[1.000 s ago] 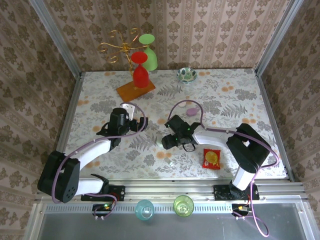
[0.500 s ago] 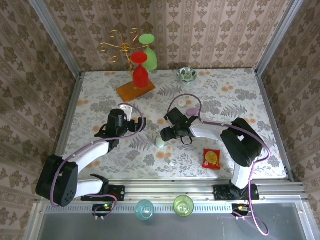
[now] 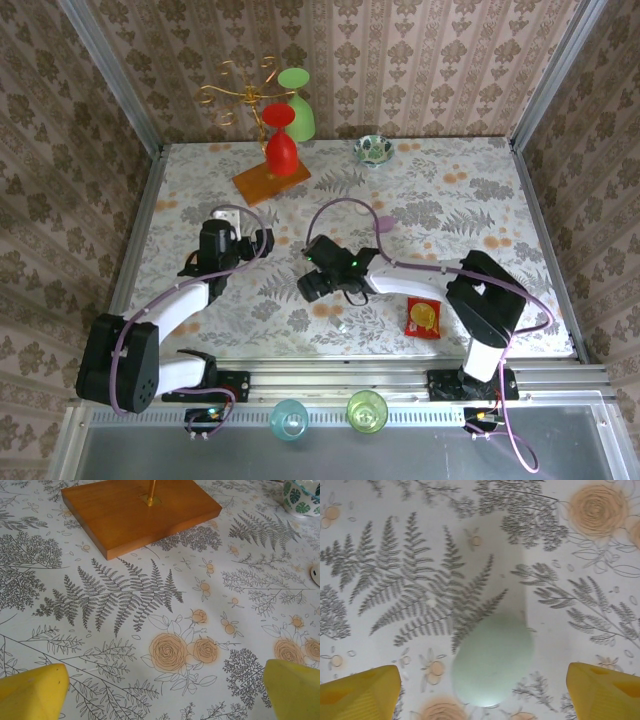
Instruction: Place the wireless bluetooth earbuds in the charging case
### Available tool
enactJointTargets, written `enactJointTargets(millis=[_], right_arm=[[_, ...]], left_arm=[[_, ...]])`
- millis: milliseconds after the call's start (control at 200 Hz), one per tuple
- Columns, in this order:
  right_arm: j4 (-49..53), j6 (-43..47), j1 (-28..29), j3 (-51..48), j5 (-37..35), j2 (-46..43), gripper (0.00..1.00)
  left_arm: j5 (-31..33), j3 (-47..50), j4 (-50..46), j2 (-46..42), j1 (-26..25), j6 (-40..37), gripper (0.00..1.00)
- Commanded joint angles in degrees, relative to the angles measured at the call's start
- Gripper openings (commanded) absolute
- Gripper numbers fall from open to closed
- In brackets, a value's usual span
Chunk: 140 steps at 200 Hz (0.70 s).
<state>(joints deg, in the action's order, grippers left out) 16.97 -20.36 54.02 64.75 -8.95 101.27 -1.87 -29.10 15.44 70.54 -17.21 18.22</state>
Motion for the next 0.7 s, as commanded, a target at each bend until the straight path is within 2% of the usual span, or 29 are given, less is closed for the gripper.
enactJointTargets(millis=[0,105,290,495,695], right_arm=[[4.1,-2.9,1.2,2.5,-7.8,3.3,0.87],[5.8,-3.5,1.4,3.5,-8.3,5.5,0.85],[10.7,-3.3,1.1,6.0,-10.5,7.8,0.76],[9.1,-1.7,-0.2,3.5,-8.6,5.7,0.67],[5.4,3.4,-1.9,1.4,-3.8,5.1,0.63]], left_arm=[[-1.4,0.0,0.5,-1.5,0.5,1.1,1.0],[-3.0,0.2,1.0,-1.6,0.5,0.9,1.0],[-3.8,1.5,3.2,-2.3,0.4,1.2,1.0],[-3.7,1.6,2.8,-2.7,0.5,0.6,1.0],[-3.9,1.4,3.7,-1.7,0.4,0.8,1.0]])
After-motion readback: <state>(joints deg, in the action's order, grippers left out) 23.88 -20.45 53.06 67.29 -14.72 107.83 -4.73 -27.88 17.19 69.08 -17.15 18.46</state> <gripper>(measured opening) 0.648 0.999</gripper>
